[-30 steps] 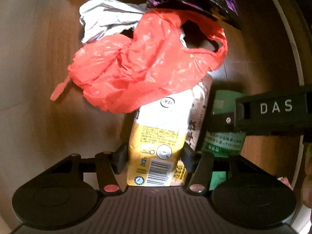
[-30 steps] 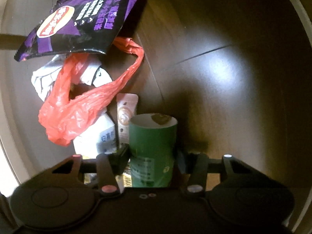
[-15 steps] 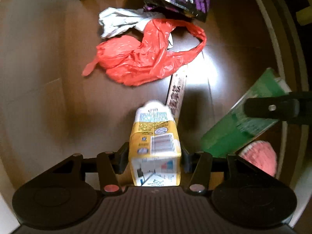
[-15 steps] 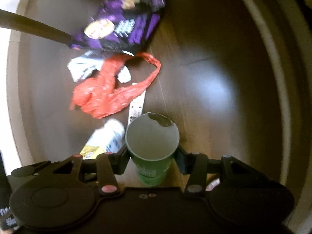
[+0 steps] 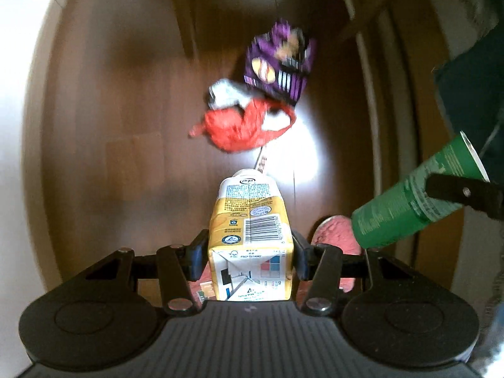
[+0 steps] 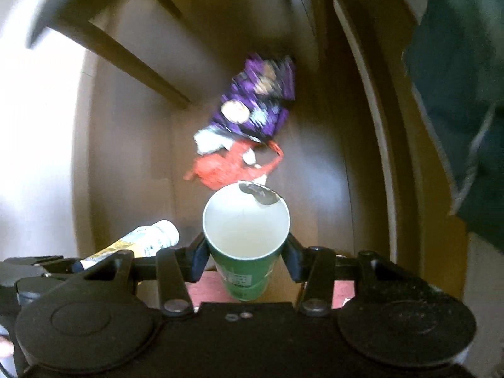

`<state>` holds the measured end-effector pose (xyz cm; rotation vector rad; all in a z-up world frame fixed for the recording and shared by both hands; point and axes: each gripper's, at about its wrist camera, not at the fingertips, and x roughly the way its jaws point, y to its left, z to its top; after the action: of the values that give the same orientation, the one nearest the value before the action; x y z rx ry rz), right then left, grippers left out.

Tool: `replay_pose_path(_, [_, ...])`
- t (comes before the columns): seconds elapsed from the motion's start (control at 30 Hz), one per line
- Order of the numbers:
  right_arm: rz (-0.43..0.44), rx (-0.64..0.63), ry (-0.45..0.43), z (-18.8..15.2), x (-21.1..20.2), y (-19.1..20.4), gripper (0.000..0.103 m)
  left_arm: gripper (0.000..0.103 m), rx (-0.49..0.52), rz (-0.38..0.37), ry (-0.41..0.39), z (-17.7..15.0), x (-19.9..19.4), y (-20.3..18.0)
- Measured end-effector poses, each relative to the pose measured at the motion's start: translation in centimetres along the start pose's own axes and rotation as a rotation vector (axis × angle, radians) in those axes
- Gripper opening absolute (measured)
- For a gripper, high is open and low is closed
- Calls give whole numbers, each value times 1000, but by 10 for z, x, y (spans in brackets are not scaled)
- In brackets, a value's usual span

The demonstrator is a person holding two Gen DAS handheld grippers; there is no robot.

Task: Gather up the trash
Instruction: 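Lift the yellow carton with left while right carries the green cup to the wastebasket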

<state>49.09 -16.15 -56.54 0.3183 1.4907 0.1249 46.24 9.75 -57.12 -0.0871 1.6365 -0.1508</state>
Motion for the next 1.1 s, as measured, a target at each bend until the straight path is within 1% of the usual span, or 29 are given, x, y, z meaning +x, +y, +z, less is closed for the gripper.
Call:
replay_pose_path(0.17, [19, -58, -68, 6, -85, 37, 48, 52, -43, -25, -95, 4, -98, 10])
replay_pose_path(0.3, [37, -114, -143, 13, -157, 64, 48, 52, -57, -58, -173, 9, -177, 15])
replay_pose_path(0.4, [44, -157, -193, 15, -205, 84, 48, 52, -51, -73, -234, 11, -228, 19])
replay_pose_path(0.53, [41, -199, -260, 19, -266, 114, 48, 52, -27, -100, -324, 18, -299, 21])
replay_pose_path(0.67, [55, -245, -337, 27, -328, 140, 48, 52, 46, -92, -439, 29, -366, 13])
replay_pose_path(0.73, [46, -288, -381, 32, -358, 153, 48, 52, 85, -95, -504, 35, -400, 8])
replay_pose_path(0.83, [42, -320, -437, 43, -399, 163, 48, 51, 121, -103, -581, 42, -439, 0])
replay_pose_path(0.93, [40, -326, -520, 59, -431, 165, 48, 51, 131, -127, -642, 56, -470, -8])
replay_pose_path(1.0, [37, -328, -570, 68, -445, 165, 48, 51, 131, -137, -668, 69, -481, -15])
replay_pose_path(1.1, [56, -325, -635, 95, -468, 162, 48, 51, 122, -134, -702, 96, -502, -28])
